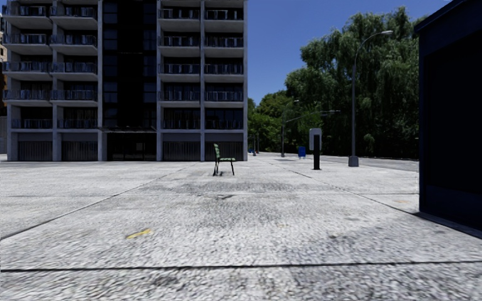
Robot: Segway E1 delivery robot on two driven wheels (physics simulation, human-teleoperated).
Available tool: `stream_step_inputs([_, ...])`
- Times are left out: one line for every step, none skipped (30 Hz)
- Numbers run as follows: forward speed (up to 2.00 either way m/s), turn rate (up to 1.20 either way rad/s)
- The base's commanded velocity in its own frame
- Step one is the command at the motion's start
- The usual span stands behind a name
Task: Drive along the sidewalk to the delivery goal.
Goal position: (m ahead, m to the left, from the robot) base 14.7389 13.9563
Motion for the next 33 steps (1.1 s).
stream_step_inputs([2.00,-0.32])
stream_step_inputs([2.00,-0.34])
stream_step_inputs([2.00,-0.34])
stream_step_inputs([2.00,-0.34])
stream_step_inputs([2.00,-0.34])
stream_step_inputs([2.00,-0.34])
stream_step_inputs([2.00,-0.34])
stream_step_inputs([2.00,-0.34])
stream_step_inputs([2.00,-0.34])
stream_step_inputs([2.00,-0.34])
stream_step_inputs([2.00,-0.34])
stream_step_inputs([2.00,-0.34])
stream_step_inputs([2.00,-0.34])
stream_step_inputs([2.00,-0.34])
stream_step_inputs([2.00,-0.34])
stream_step_inputs([2.00,-0.34])
stream_step_inputs([2.00,-0.34])
stream_step_inputs([2.00,-0.34])
stream_step_inputs([2.00,-0.34])
stream_step_inputs([2.00,-0.34])
stream_step_inputs([2.00,-0.34])
stream_step_inputs([2.00,-0.28])
stream_step_inputs([2.00,-0.04])
stream_step_inputs([2.00,0.00])
stream_step_inputs([2.00,0.00])
stream_step_inputs([2.00,0.00])
stream_step_inputs([2.00,0.00])
stream_step_inputs([2.00,0.00])
stream_step_inputs([2.00,0.00])
stream_step_inputs([2.00,0.00])
stream_step_inputs([2.00,0.00])
stream_step_inputs([2.00,0.00])
stream_step_inputs([2.00,0.00])
